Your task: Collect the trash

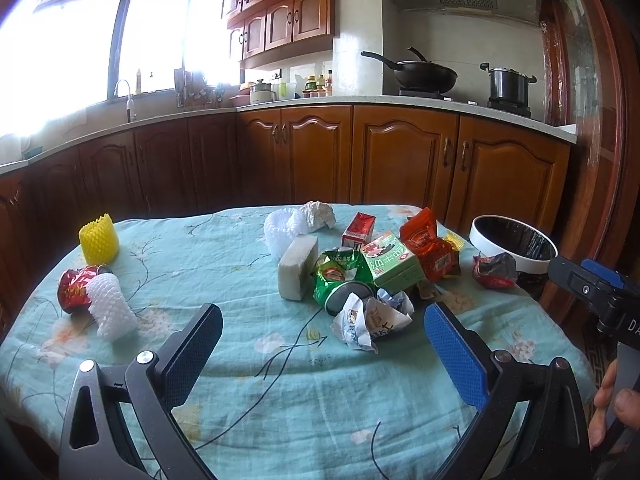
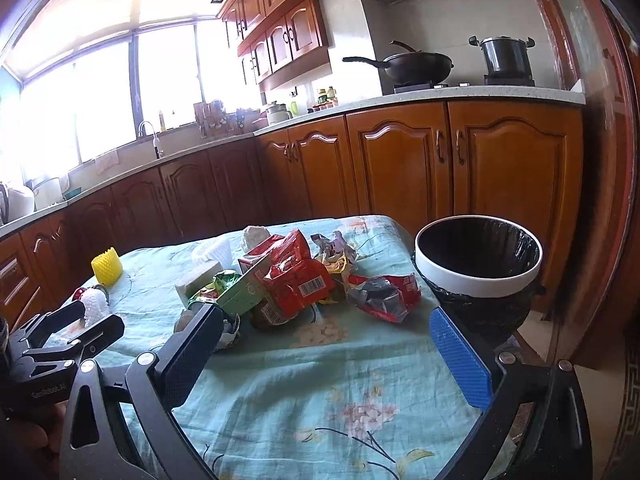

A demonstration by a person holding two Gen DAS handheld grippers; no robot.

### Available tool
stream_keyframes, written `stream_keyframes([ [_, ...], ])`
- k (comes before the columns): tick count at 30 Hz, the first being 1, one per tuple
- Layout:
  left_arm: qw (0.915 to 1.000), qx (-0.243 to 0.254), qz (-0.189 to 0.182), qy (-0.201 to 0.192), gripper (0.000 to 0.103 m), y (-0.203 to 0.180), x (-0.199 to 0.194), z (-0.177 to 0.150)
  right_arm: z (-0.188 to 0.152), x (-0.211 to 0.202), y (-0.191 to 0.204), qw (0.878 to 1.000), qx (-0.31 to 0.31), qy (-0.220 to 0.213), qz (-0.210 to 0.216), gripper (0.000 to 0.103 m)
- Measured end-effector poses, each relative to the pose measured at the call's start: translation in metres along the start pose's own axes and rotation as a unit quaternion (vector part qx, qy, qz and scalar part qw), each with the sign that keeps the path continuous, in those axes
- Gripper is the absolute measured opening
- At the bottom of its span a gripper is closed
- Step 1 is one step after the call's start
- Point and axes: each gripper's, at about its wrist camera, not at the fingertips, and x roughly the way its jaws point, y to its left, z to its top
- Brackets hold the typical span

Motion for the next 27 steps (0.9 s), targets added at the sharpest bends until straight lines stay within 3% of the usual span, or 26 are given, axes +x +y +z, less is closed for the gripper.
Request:
stream_keyframes([
  [27, 1.0, 0.003, -0.001, 0.005, 0.102, -0.0045, 0.0009, 0.0006, -0.0007, -0.0022, -0.0063, 1.0, 0.008, -0.002, 0.004, 0.103],
])
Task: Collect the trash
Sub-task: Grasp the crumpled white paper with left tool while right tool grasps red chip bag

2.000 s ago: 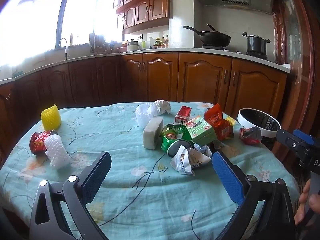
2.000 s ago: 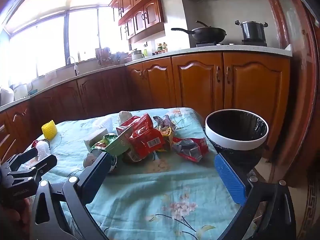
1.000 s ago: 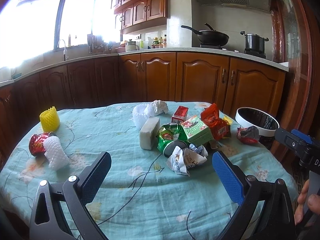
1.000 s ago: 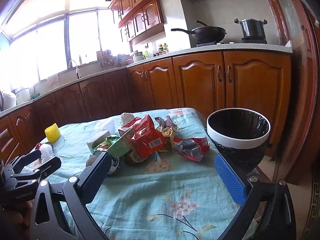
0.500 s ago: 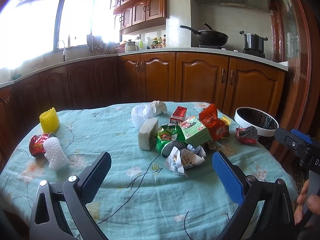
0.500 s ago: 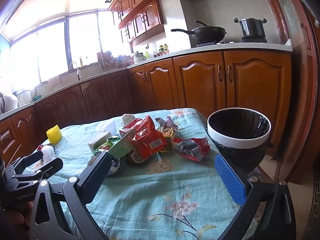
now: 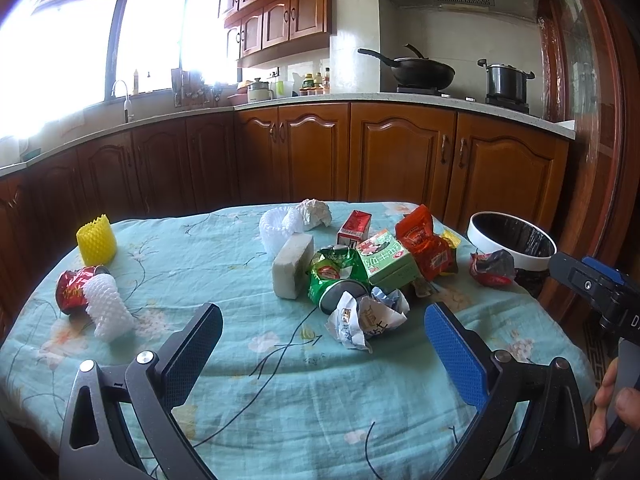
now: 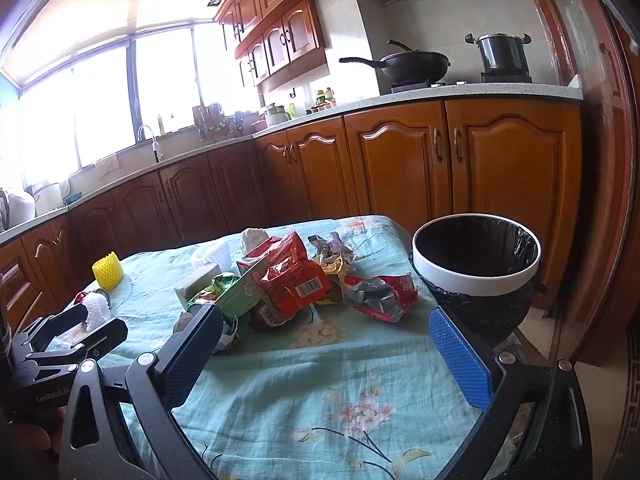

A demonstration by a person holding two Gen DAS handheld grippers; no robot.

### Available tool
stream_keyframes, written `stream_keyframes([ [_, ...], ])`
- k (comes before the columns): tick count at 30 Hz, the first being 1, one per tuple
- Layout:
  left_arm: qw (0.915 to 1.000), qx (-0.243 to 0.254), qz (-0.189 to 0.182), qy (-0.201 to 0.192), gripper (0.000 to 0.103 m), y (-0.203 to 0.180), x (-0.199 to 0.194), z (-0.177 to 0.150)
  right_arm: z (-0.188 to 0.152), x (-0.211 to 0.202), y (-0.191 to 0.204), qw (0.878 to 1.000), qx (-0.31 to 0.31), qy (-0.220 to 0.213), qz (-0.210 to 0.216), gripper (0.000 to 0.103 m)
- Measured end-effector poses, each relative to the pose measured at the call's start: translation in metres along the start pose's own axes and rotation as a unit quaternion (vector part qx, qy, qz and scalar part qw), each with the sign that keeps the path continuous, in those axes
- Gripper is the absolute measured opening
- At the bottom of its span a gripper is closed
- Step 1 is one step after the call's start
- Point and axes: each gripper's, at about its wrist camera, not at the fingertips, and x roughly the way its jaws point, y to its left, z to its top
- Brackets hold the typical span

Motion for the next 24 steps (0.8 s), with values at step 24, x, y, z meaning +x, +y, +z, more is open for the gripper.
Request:
stream_keyframes([
  [24, 0.9994, -0.013, -0.023, 0.024, 0.102, -0.004, 0.017, 0.002, -0.001, 0.007, -0.002, 1.0, -0.003, 0.016, -0.003, 0.103],
])
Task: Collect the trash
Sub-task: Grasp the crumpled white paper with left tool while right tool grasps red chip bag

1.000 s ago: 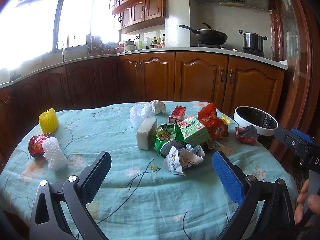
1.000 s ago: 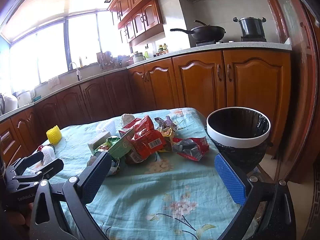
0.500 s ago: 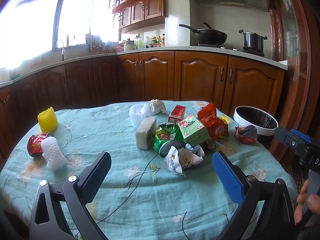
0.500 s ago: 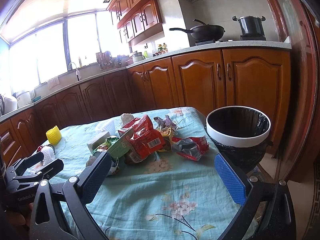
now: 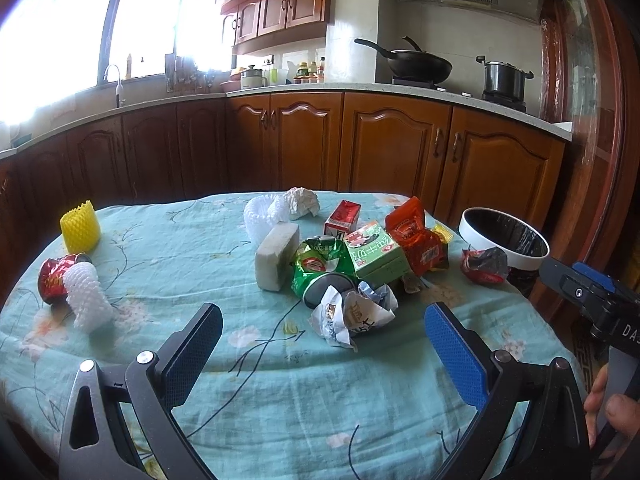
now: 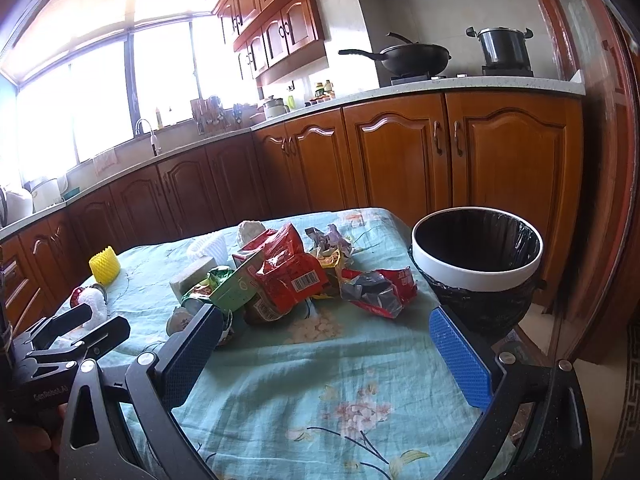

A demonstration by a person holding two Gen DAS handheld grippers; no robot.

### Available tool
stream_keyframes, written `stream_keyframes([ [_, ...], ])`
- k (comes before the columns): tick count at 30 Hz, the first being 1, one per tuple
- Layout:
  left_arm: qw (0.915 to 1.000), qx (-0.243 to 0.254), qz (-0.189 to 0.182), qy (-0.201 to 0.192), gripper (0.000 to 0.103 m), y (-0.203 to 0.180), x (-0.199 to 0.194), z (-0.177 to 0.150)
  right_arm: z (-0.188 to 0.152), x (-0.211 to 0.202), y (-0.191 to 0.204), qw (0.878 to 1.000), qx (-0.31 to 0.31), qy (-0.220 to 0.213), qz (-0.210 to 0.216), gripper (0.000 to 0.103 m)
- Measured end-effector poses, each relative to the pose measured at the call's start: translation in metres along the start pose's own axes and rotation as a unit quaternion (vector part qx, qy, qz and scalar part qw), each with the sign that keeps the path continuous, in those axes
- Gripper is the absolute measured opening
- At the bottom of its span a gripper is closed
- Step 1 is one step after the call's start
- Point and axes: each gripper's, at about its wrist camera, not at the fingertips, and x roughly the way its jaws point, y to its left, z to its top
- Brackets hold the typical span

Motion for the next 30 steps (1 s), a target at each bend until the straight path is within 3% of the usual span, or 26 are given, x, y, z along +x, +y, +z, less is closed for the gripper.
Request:
stream_keyframes([
  [15, 0.9978, -0.015, -0.008, 0.063, 0.1, 0.003, 0.051, 0.017, 0.012, 0.042, -0.034, 0.998, 0.028, 0.062, -0.007, 0.103],
  [18, 0.9965, -0.021, -0.011, 0.08, 0.096, 0.006, 0.064, 0.019, 0.015, 0.06, -0.043, 0.996, 0.037, 0.082, -0.011, 0.101],
  [21, 0.9945, -0.025, -0.023, 0.1, 0.086, 0.006, 0.078, 0.021, 0.016, 0.077, -0.051, 0.994, 0.041, 0.104, -0.015, 0.093],
  [27, 0.9901, -0.017, -0.053, 0.129, 0.057, 0.0, 0.091, 0.018, 0.01, 0.107, -0.069, 0.987, 0.06, 0.15, -0.022, 0.07],
  [29, 0.9886, -0.015, -0.062, 0.136, 0.039, 0.0, 0.096, 0.018, 0.006, 0.113, -0.074, 0.985, 0.066, 0.159, -0.025, 0.063],
  [30, 0.988, -0.013, -0.065, 0.14, 0.033, 0.0, 0.097, 0.017, 0.004, 0.115, -0.076, 0.984, 0.07, 0.163, -0.024, 0.053],
])
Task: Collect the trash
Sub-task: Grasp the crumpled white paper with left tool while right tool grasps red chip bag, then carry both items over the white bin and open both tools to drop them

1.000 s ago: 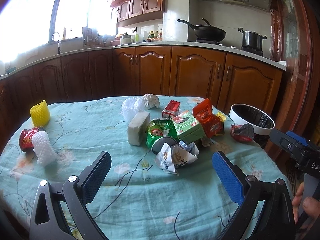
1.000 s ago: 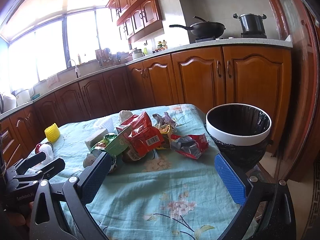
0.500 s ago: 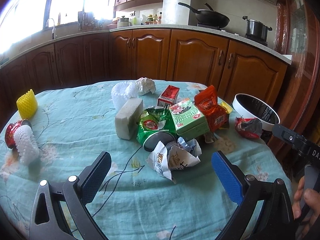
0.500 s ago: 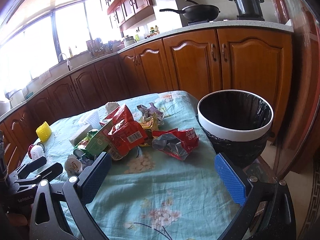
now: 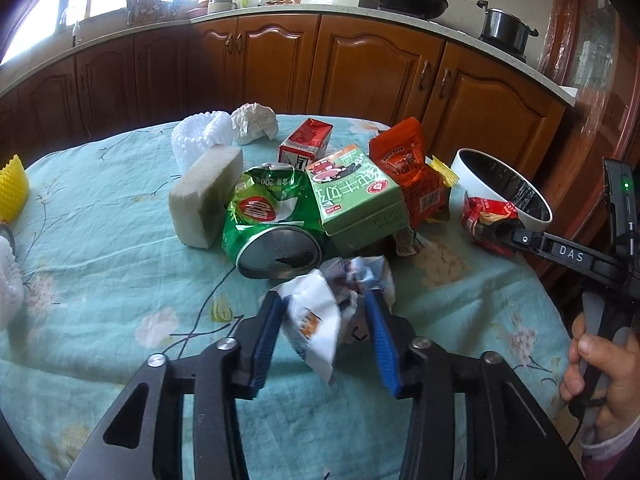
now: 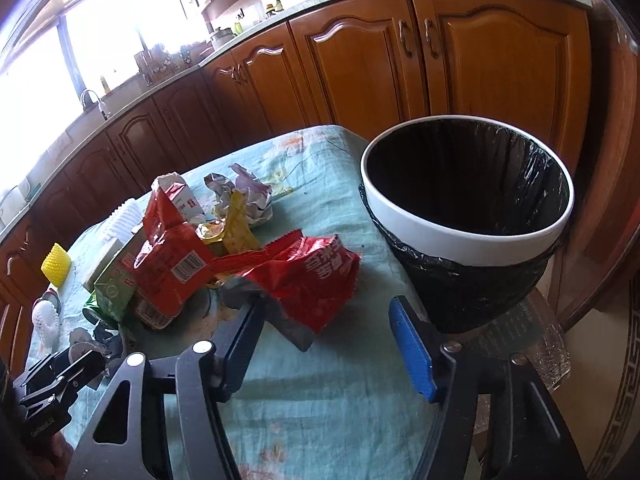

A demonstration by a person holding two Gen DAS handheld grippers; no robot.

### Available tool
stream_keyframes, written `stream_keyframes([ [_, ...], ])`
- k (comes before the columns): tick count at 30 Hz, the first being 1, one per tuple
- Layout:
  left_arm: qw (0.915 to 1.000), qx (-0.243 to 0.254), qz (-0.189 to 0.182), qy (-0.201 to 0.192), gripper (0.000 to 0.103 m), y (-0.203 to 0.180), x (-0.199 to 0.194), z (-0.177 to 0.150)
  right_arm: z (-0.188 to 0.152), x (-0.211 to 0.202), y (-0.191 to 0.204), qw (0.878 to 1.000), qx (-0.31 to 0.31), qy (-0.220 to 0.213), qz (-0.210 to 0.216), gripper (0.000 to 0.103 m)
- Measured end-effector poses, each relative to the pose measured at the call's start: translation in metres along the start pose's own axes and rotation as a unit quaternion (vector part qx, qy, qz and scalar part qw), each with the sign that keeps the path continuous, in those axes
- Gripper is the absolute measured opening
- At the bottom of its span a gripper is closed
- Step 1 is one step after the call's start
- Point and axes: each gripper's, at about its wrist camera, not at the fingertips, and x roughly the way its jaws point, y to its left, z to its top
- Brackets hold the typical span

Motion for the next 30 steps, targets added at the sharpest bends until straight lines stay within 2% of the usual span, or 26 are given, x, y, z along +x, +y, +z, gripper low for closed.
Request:
stream_keyframes([
  [1, 1.0, 0.0, -0.004, 0.002, 0.029, 0.001, 0.001, 0.0, -0.001, 0.003, -0.003, 1.0, 0.003, 0.004, 0.001, 0.037],
  [2, 1.0, -0.001, -0.008, 0.002, 0.025, 0.002, 0.002, 0.0, 0.0, 0.006, -0.004, 1.0, 0.005, 0.009, 0.001, 0.027],
  [3, 0.9999, -0.001, -0.012, 0.001, 0.024, 0.002, 0.001, 0.0, -0.001, 0.008, -0.006, 1.0, 0.009, 0.014, 0.003, 0.012],
  [4, 0.9999, 0.0, -0.015, 0.0, 0.022, 0.002, -0.001, 0.001, -0.002, 0.009, -0.008, 1.0, 0.013, 0.015, 0.008, 0.009],
  [10, 0.9986, 0.009, -0.052, -0.006, 0.019, -0.009, -0.012, 0.001, -0.007, -0.007, -0.011, 1.0, 0.021, -0.004, 0.02, 0.006],
  [16, 0.9962, 0.032, -0.08, -0.007, 0.019, -0.033, -0.009, 0.013, -0.005, -0.03, -0.02, 1.0, 0.02, -0.018, 0.014, 0.006],
  [23, 0.9926, 0.063, -0.102, -0.022, 0.018, -0.067, 0.005, 0.04, 0.008, -0.047, -0.046, 0.999, 0.028, -0.038, -0.011, 0.006],
  [30, 0.9897, 0.081, -0.114, -0.031, 0.018, -0.101, 0.039, 0.067, 0.023, -0.051, -0.074, 0.998, 0.037, -0.043, -0.037, 0.006],
])
